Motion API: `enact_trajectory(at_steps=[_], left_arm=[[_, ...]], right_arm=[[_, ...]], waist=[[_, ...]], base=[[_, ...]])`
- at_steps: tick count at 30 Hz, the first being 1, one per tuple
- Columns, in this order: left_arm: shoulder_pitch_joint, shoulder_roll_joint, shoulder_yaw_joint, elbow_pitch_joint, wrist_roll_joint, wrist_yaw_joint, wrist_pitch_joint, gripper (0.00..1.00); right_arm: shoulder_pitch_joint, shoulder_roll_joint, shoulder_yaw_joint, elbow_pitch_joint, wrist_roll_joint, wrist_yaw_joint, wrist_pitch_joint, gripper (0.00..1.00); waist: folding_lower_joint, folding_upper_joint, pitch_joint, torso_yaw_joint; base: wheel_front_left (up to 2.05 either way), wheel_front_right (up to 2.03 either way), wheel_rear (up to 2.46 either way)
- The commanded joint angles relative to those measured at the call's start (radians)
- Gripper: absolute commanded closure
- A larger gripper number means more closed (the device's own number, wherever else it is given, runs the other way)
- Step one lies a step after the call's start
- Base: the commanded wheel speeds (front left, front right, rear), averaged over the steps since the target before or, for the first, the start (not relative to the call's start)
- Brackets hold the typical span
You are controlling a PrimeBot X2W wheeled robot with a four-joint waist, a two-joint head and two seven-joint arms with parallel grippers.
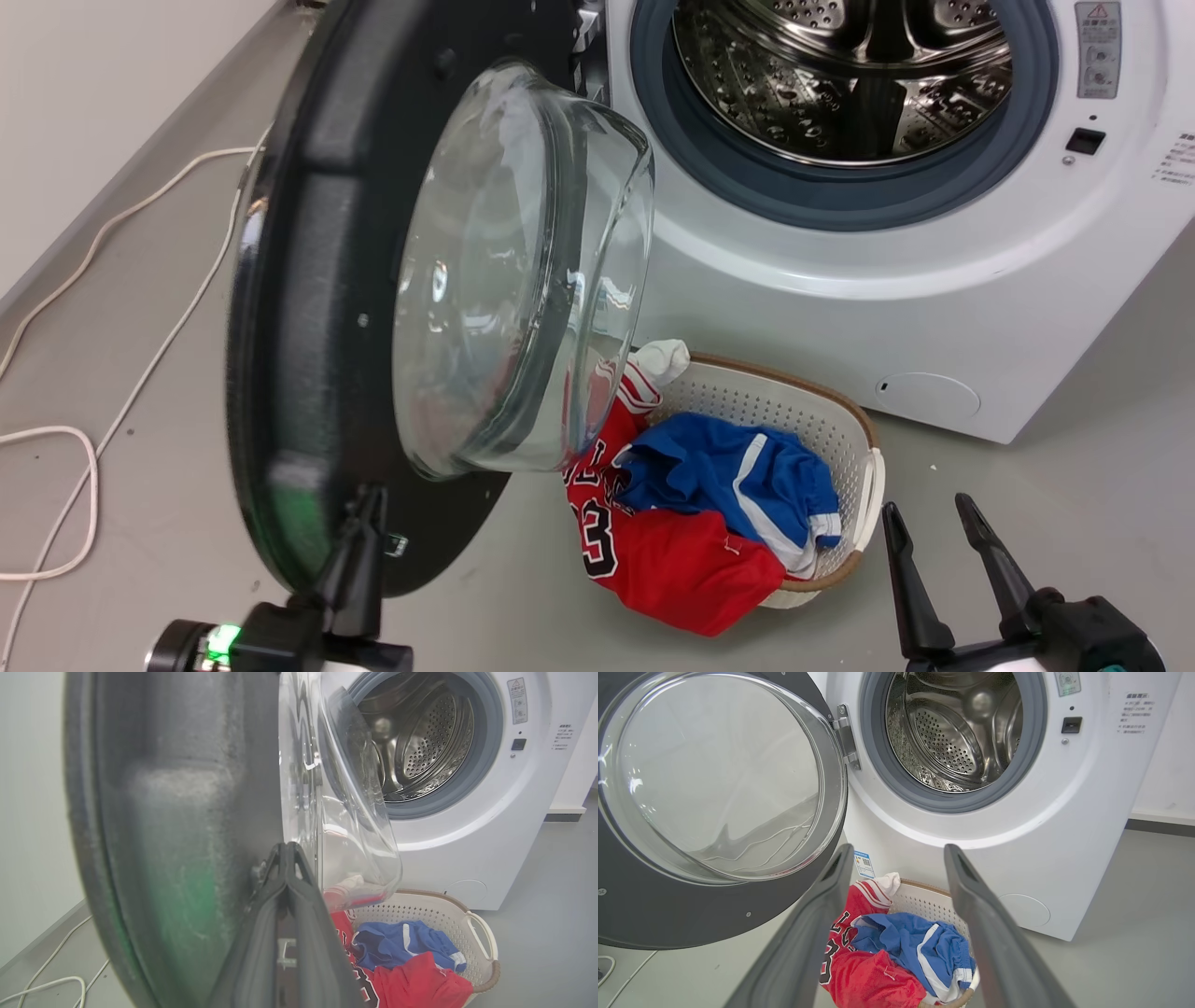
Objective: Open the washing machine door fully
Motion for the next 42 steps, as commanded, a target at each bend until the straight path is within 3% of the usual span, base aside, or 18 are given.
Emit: enact_trajectory(at_steps=[1, 22, 33, 42], left_arm=[[-0.015, -0.001, 0.022, 0.009, -0.010, 0.006, 0.003, 1.00], [-0.186, -0.064, 0.348, 0.125, -0.060, 0.008, 0.003, 1.00], [-0.304, -0.066, 0.537, 0.227, -0.072, -0.026, 0.003, 1.00], [-0.424, -0.035, 0.630, 0.338, -0.048, -0.077, 0.003, 1.00]], right_arm=[[-0.014, 0.003, 0.000, 0.000, -0.009, 0.000, -0.002, 0.00], [-0.082, 0.002, -0.020, -0.018, -0.078, 0.000, -0.002, 0.00], [-0.114, 0.002, -0.028, -0.025, -0.112, 0.000, -0.002, 0.00], [-0.127, 0.002, -0.041, -0.039, -0.134, 0.000, -0.002, 0.00]], waist=[[0.0000, 0.0000, 0.009, 0.004], [0.0000, 0.0000, 0.163, 0.004], [0.0000, 0.0000, 0.222, -0.013], [0.0000, 0.0000, 0.262, -0.021]], base=[[0.00, 0.00, 0.00], [0.00, 0.00, 0.00], [0.00, 0.00, 0.00], [0.00, 0.00, 0.00]])
